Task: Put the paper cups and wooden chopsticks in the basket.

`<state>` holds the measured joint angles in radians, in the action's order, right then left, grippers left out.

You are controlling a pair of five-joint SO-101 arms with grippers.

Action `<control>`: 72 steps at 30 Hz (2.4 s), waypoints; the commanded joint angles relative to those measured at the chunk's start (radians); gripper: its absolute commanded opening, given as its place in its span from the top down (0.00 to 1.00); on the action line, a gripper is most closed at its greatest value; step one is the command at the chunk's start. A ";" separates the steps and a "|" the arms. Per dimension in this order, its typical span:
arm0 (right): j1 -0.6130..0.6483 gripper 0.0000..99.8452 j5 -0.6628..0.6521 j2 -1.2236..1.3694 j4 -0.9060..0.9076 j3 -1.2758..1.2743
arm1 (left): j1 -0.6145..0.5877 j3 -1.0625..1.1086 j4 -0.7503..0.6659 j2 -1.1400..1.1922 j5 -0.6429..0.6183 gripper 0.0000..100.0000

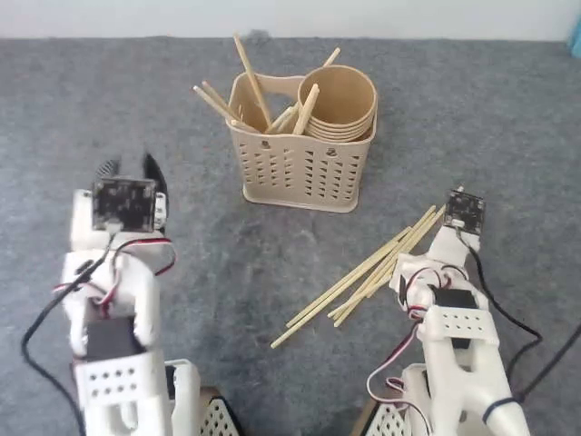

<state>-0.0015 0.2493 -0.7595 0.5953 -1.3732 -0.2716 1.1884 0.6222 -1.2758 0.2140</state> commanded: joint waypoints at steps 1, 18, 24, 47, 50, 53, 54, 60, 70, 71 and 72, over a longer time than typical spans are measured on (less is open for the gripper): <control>-0.024 0.98 0.034 -0.024 0.085 0.086 | 0.000 0.041 -0.040 0.089 -0.083 0.90; -0.019 0.98 0.157 0.099 0.234 0.198 | 0.135 0.013 -0.127 0.632 -0.198 0.89; -0.022 0.98 0.158 0.441 0.309 0.443 | 0.133 0.041 -0.123 0.578 -0.198 0.89; 0.007 0.77 0.170 0.702 0.513 0.779 | 0.141 0.134 -0.124 0.416 -0.135 0.89; 0.007 0.74 0.226 0.705 0.512 0.796 | 0.141 0.134 -0.124 0.416 -0.135 0.89; -0.001 0.75 0.242 0.708 0.515 0.815 | 0.141 0.134 -0.124 0.416 -0.135 0.89; -0.001 0.76 0.242 0.705 0.521 0.818 | 0.141 0.134 -0.126 0.416 -0.135 0.89; 0.002 0.85 0.244 0.688 0.486 0.818 | 0.141 0.134 -0.126 0.416 -0.135 0.89; -0.021 0.86 0.245 0.728 0.387 0.818 | 0.141 0.134 -0.126 0.416 -0.133 0.89; -0.028 0.86 0.245 0.751 0.380 0.818 | 0.140 0.134 -0.126 0.416 -0.133 0.89; -0.031 0.86 0.245 0.776 0.375 0.818 | 0.138 0.134 -0.126 0.416 -0.133 0.89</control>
<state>-0.0107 0.4810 -0.0107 1.0004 -0.6030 -0.1320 1.3265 0.4979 -0.8232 0.0637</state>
